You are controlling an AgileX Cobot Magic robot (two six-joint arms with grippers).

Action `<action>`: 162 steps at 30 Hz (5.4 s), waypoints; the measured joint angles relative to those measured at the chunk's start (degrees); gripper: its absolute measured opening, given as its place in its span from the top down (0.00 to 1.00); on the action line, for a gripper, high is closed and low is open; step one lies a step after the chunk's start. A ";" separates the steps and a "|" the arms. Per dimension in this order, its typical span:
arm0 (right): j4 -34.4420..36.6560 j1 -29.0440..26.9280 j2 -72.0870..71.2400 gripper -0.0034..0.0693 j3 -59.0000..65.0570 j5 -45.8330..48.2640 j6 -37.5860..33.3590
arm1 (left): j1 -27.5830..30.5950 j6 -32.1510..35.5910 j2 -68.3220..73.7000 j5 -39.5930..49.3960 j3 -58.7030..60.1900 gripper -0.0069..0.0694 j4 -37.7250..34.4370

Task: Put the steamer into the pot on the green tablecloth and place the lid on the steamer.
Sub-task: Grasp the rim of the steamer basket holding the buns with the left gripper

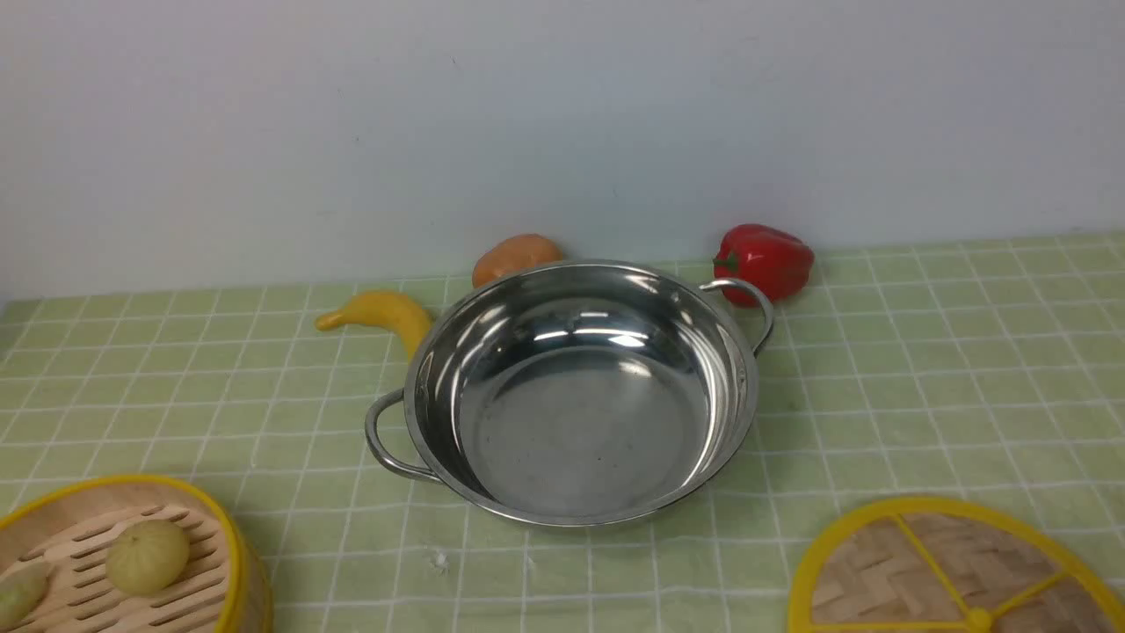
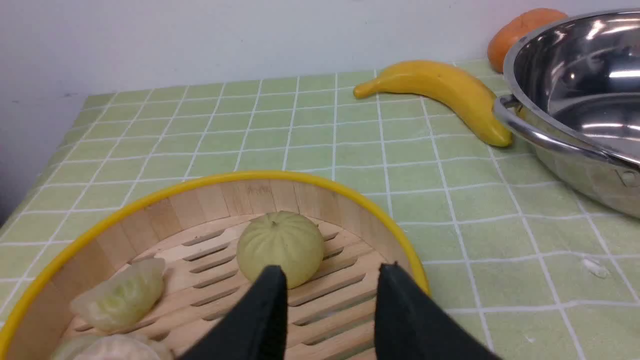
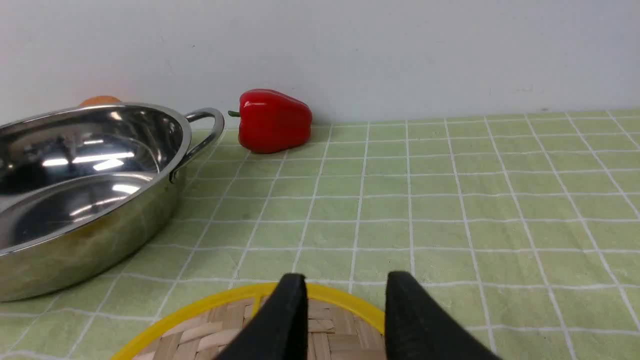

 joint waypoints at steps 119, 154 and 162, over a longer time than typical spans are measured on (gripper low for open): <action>-0.18 0.00 0.00 0.62 0.00 0.00 0.00 | -0.07 17.00 87.53 33.60 -47.99 0.59 -12.35; -0.18 0.00 0.00 0.62 0.00 0.00 0.00 | -0.11 16.01 95.28 31.78 -48.06 0.85 -12.49; -0.18 0.00 0.00 0.62 0.00 0.00 0.00 | -0.11 17.52 95.29 36.57 -49.97 0.86 -10.31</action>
